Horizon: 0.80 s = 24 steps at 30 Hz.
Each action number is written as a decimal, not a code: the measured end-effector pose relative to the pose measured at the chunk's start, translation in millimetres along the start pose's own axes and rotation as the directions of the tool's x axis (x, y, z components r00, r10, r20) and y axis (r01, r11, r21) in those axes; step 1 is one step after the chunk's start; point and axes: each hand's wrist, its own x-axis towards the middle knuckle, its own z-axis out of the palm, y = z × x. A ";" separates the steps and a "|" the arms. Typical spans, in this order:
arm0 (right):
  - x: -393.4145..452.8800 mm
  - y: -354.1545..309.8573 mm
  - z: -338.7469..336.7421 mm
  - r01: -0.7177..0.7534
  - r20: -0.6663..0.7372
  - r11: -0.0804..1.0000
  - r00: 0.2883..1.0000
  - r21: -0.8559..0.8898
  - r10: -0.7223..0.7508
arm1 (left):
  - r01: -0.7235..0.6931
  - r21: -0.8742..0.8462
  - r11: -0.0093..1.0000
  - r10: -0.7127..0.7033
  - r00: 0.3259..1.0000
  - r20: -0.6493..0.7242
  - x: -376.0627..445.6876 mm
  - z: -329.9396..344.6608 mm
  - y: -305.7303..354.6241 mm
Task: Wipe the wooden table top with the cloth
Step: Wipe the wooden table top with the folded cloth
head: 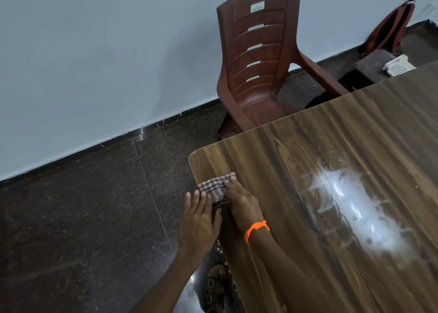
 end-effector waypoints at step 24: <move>2.8 19.2 -5.0 0.049 -0.038 0.999 0.998 0.006 -0.049 | -0.008 -0.149 0.989 0.014 0.999 0.043 9.0 12.7 8.1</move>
